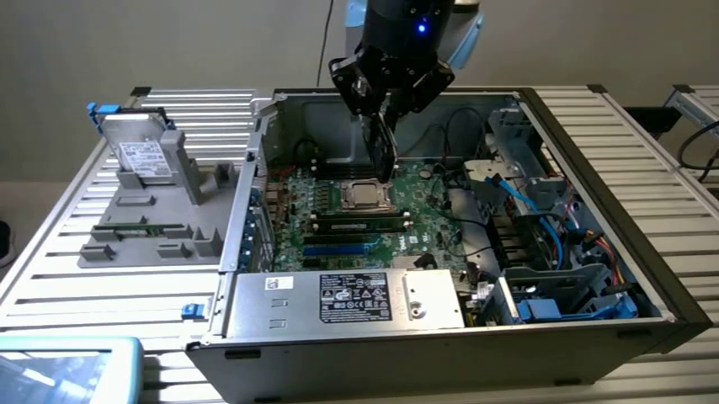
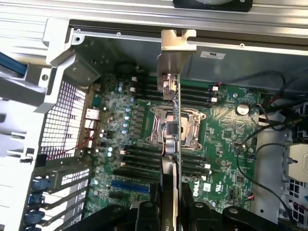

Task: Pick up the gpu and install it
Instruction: 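Insert the gpu into the slot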

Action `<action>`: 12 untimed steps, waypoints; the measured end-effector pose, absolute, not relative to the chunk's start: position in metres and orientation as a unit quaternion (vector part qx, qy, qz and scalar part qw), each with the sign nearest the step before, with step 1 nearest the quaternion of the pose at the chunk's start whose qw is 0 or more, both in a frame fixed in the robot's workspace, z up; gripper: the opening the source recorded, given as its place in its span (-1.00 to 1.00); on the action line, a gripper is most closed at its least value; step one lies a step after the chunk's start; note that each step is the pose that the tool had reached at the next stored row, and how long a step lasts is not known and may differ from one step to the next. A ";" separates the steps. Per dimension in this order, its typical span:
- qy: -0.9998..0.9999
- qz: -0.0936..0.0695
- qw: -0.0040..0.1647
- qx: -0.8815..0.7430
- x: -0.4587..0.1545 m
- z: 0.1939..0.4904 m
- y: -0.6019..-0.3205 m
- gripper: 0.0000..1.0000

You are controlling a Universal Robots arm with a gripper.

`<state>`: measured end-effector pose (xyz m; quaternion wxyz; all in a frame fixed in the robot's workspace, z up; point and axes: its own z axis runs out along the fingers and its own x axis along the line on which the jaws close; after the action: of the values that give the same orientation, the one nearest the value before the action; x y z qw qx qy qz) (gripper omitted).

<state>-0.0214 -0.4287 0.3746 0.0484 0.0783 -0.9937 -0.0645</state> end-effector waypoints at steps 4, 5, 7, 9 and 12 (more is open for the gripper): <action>-0.990 -0.065 0.050 0.111 -0.021 0.374 -0.429 -0.44; -0.989 -0.066 0.050 0.120 -0.021 0.374 -0.429 -0.44; -0.987 -0.066 0.049 0.137 -0.021 0.374 -0.429 -0.44; -0.985 -0.065 0.046 0.153 -0.021 0.374 -0.429 -0.44; -0.981 -0.064 0.043 0.178 -0.021 0.374 -0.429 -0.44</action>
<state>-0.0213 -0.4287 0.3737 0.0431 0.1782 -0.9810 -0.0636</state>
